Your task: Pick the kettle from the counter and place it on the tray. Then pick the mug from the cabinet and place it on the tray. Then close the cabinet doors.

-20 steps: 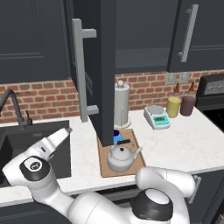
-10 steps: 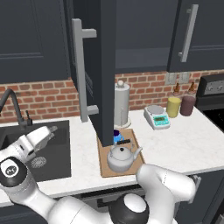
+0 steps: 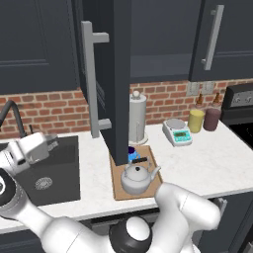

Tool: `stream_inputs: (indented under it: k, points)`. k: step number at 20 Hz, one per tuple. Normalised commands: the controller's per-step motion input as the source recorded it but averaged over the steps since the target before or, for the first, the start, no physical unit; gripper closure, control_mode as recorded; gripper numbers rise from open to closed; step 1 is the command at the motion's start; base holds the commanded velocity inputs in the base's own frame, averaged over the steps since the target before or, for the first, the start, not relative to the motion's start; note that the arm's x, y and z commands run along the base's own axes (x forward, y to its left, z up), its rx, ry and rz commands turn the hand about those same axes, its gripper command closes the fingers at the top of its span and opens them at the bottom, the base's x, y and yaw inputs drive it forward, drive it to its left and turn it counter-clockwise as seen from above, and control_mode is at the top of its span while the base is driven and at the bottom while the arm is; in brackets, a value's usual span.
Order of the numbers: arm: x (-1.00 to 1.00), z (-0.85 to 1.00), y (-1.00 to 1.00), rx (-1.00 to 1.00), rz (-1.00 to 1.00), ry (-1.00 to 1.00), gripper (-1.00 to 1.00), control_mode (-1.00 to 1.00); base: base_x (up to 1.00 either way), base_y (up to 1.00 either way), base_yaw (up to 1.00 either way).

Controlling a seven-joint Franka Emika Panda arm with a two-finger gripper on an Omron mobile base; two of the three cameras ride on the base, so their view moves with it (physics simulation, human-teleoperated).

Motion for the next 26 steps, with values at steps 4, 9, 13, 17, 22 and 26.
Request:
stream_inputs:
  k: [4,9,13,17,22,26]
  points:
    - [-0.20,0.39,-0.08,0.00,-0.09,0.00,-1.00,-1.00,0.00,0.00,0.00]
    - [-0.03,0.35,-0.12,0.00,-0.04,0.03,-1.00,-1.00,0.00,0.00,0.00]
    - [0.00,0.28,-0.15,0.00,-0.01,0.05,-1.00,-1.00,0.00,0.00,0.00]
    - [0.00,0.13,-0.31,0.00,0.00,0.02,-1.00,-1.00,0.00,0.00,0.00]
    - [0.00,0.06,-0.47,0.00,0.00,0.00,-1.00,-1.00,0.00,0.00,0.00]
    - [0.00,0.01,-0.58,0.00,0.01,0.00,-1.00,-1.00,0.00,0.00,0.00]
